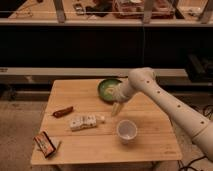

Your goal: Stand the bottle upright

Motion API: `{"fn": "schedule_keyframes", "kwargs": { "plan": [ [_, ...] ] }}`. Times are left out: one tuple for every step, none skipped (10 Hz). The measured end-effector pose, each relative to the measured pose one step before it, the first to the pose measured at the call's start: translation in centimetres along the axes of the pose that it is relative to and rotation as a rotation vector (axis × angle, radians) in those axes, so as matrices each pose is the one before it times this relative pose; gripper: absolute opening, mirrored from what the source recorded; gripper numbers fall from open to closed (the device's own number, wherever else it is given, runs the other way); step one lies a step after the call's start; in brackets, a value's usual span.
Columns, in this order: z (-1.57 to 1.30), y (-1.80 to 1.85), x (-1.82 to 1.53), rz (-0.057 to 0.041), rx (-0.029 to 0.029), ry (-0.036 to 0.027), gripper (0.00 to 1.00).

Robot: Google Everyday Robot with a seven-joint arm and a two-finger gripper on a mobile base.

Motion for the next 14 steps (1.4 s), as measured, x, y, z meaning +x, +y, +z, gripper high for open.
{"fn": "schedule_keyframes", "kwargs": {
  "plan": [
    [1.010, 0.508, 0.083, 0.00875, -0.00362, -0.01883, 0.80],
    [0.833, 0.321, 0.207, -0.00192, -0.00217, -0.01504, 0.80],
    [0.936, 0.381, 0.276, -0.01243, -0.00582, -0.01841, 0.80],
    [0.798, 0.408, 0.360, -0.00933, -0.01107, -0.01350, 0.80],
    [0.693, 0.384, 0.488, -0.00444, -0.01283, -0.01247, 0.80],
    [0.516, 0.266, 0.414, 0.00163, -0.00800, -0.01347, 0.80],
    [0.521, 0.234, 0.364, 0.00457, -0.00376, -0.01334, 0.80],
    [0.384, 0.095, 0.218, 0.00368, 0.00062, -0.00776, 0.80],
    [0.641, 0.040, 0.376, 0.00688, 0.01017, -0.00966, 0.80],
    [0.359, -0.032, 0.239, 0.00117, 0.00858, -0.00118, 0.80],
    [0.352, -0.102, 0.174, -0.00338, 0.01078, 0.00278, 0.80],
    [0.459, 0.014, 0.179, -0.00779, 0.00697, 0.00797, 0.80],
    [0.299, 0.092, 0.177, -0.00101, 0.00251, 0.00494, 0.80],
    [0.270, 0.112, 0.138, 0.00361, 0.00107, 0.00297, 0.80]
  ]
}}
